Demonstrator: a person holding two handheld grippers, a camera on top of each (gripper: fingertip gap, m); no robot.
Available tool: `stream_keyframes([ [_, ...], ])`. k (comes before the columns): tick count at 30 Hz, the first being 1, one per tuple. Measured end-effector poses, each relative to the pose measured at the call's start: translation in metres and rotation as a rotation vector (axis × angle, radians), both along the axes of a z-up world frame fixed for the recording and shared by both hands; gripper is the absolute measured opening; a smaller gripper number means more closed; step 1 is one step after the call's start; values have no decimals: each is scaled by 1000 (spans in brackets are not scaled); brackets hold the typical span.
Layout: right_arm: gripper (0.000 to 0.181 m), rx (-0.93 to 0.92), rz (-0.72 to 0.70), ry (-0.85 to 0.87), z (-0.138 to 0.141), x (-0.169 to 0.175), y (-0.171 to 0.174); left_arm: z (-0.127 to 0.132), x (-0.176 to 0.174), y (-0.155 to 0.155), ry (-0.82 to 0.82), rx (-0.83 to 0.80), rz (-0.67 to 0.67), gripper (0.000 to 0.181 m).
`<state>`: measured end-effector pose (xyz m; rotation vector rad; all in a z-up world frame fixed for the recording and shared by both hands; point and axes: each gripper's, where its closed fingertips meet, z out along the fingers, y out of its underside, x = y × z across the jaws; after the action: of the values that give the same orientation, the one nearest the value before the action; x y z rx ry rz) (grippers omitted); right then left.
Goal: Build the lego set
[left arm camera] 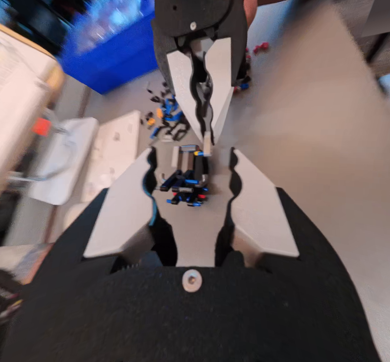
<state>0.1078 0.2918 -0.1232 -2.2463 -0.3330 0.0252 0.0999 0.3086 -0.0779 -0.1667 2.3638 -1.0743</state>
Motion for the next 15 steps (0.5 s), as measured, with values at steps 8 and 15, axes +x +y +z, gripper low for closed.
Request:
stream_keyframes([
  [8,7,-42,-71,-22,-16,3,8,-36,37,6,315,346,-55,97],
  [15,7,-40,-124,1,-20,4,11,-60,38,0,401,507,-64,95],
])
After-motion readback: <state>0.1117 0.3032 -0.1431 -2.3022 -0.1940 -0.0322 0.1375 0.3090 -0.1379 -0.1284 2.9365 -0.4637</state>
